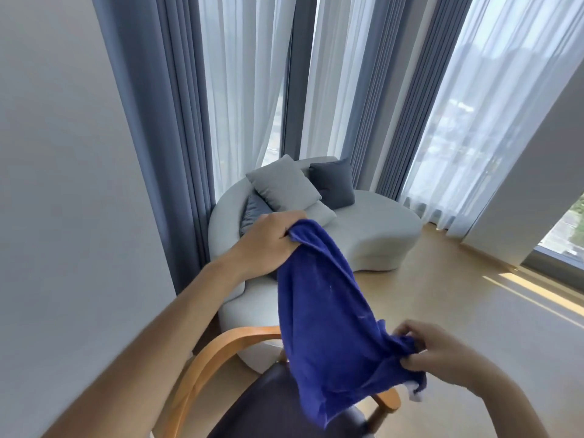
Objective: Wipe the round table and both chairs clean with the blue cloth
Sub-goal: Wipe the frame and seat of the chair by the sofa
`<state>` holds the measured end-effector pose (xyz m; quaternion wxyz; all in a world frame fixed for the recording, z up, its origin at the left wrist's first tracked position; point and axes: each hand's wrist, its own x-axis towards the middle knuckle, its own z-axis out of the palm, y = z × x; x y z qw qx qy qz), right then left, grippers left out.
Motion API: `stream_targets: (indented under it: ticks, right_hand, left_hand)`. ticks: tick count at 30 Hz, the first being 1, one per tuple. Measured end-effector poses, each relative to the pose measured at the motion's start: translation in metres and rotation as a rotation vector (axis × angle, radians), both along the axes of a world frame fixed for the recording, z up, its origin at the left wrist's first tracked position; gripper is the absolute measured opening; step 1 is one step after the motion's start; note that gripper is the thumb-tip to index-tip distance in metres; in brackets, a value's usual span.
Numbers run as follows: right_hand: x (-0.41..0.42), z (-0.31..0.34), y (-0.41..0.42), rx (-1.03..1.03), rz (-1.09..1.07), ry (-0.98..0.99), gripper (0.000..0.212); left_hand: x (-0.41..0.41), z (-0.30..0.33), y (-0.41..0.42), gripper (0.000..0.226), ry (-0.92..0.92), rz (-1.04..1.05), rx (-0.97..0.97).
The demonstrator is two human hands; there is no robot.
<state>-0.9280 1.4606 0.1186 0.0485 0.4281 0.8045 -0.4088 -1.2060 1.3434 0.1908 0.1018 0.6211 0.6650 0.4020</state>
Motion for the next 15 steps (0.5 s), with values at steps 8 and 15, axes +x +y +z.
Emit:
stream_targets:
  ticks: [8,15]
  right_hand:
    - [-0.073,0.071,-0.039,0.271,0.077,0.701,0.057]
    - [-0.095,0.092,-0.032,0.565,-0.055,0.853,0.034]
  left_hand:
    - [0.040,0.028,0.023,0.018,0.059,-0.165,0.004]
    - [0.013,0.016,0.009,0.012,-0.266,-0.229,-0.041]
